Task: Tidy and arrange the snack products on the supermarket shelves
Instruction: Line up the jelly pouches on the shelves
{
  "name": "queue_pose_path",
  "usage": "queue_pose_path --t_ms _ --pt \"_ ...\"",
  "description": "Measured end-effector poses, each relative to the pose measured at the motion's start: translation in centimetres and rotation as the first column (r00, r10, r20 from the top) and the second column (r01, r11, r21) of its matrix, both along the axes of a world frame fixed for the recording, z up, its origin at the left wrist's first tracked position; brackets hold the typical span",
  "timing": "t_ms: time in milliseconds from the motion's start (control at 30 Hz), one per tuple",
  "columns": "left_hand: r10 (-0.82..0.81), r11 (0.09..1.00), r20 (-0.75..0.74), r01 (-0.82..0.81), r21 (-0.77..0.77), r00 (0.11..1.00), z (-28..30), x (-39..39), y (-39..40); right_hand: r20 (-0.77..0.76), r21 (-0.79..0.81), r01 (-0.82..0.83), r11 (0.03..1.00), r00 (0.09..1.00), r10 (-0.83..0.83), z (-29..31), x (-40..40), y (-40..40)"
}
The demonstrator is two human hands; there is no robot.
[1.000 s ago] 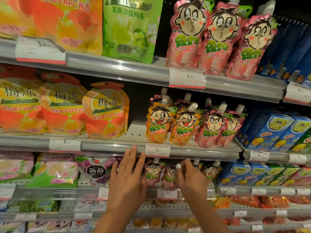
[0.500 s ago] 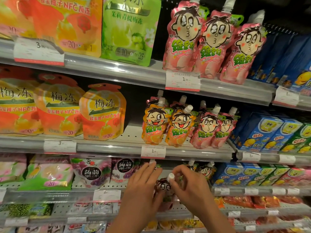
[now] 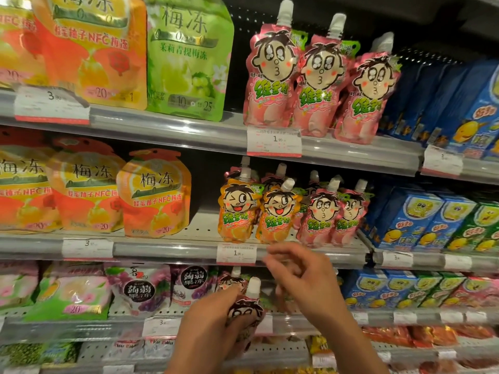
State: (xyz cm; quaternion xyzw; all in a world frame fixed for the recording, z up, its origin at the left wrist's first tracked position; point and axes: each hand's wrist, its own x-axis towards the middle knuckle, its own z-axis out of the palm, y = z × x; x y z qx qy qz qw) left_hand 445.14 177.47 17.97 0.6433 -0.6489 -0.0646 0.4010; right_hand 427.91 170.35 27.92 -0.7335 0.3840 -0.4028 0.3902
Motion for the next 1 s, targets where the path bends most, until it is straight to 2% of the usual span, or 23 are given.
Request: queue_pose_path --t_ms 67,133,200,233,400,533,700,767,900,1000 --pt "0.034 0.998 0.004 -0.034 0.045 0.999 0.2 0.1 0.9 0.035 -0.185 0.149 0.971 0.989 -0.145 1.2 -0.1 -1.3" --pt "0.074 0.991 -0.009 -0.073 0.115 0.997 0.5 0.2 1.8 0.06 -0.359 0.281 0.89 0.959 -0.278 2.2 0.1 -3.3" --pt "0.114 0.984 -0.047 -0.106 0.143 0.992 0.8 0.3 2.7 0.046 -0.49 0.34 0.803 0.93 -0.365 2.9 0.7 -5.2" --pt "0.124 0.983 -0.046 -0.116 0.145 0.991 0.9 0.2 3.1 0.037 -0.515 0.337 0.789 0.927 -0.372 3.3 1.0 -5.9" --pt "0.201 0.961 0.014 -0.2 0.189 0.979 1.5 -0.5 3.9 -0.072 -0.421 0.248 0.873 0.95 -0.304 3.9 2.0 -8.3" --pt "0.248 0.952 0.084 -0.258 0.165 0.965 1.3 -2.3 3.8 -0.075 -0.507 0.222 0.833 0.951 -0.299 4.3 1.5 -9.3" --pt "0.266 0.952 0.242 -0.293 0.085 0.933 0.4 -3.8 4.2 -0.218 -0.548 0.151 0.823 0.924 -0.315 5.1 -0.2 -9.7" --pt "0.295 0.945 0.286 -0.323 0.054 0.911 0.5 -4.0 4.3 -0.185 -0.569 0.156 0.808 0.932 -0.311 5.2 -1.1 -9.4" --pt "0.301 0.937 0.322 -0.341 0.075 0.898 0.5 -3.8 4.3 -0.022 -0.607 0.2 0.769 0.963 -0.268 5.5 -4.1 -8.3" --pt "0.296 0.944 0.301 -0.325 0.051 0.907 0.5 -3.2 4.0 0.01 -0.578 0.14 0.804 0.986 -0.165 5.6 -7.1 -7.5"
